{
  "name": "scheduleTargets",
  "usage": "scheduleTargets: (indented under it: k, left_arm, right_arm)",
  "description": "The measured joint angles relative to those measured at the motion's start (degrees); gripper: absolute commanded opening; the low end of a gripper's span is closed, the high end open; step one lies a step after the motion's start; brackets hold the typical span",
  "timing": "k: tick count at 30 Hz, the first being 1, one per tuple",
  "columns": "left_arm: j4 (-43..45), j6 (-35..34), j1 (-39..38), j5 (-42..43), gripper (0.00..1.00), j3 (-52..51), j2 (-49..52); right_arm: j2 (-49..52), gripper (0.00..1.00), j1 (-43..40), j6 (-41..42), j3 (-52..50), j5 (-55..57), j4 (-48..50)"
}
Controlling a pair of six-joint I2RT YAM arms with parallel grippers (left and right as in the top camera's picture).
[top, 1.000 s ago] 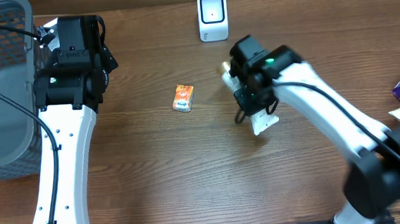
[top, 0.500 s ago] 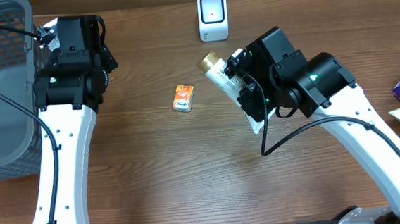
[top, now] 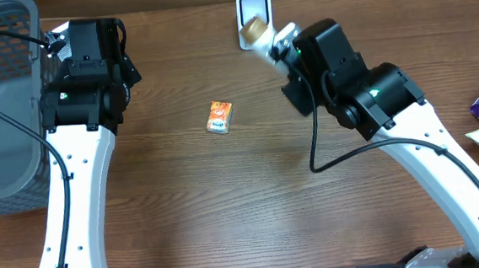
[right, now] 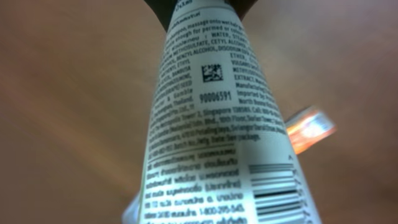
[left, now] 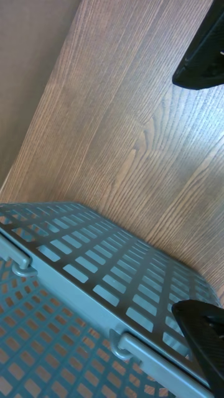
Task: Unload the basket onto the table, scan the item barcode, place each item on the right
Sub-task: 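Raise the white tube and hold its barcode in front of the scanner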
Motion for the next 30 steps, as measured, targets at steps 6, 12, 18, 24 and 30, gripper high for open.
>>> scheduleTargets:
  k: [6, 12, 18, 24, 30]
  left_arm:
    - [0.0, 0.0, 0.0, 0.0, 1.0, 0.0, 0.0]
    - [0.0, 0.0, 0.0, 0.0, 1.0, 0.0, 0.0]
    - [0.0, 0.0, 0.0, 0.0, 1.0, 0.0, 0.0]
    - [0.0, 0.0, 0.0, 0.0, 1.0, 0.0, 0.0]
    - [0.0, 0.0, 0.0, 0.0, 1.0, 0.0, 0.0]
  right_arm:
    - [4.2, 0.04, -0.1, -8.1, 0.0, 17.8, 15.1]
    - [14.1, 0.04, -0.1, -28.3, 0.0, 34.6, 44.2]
    - [25.0, 0.04, -0.1, -51.3, 0.0, 42.7, 72.1]
    - [30.8, 0.04, -0.1, -66.0, 0.0, 42.6, 80.6]
    - [37.6, 0.04, -0.1, -77.3, -0.1, 39.1, 98.6]
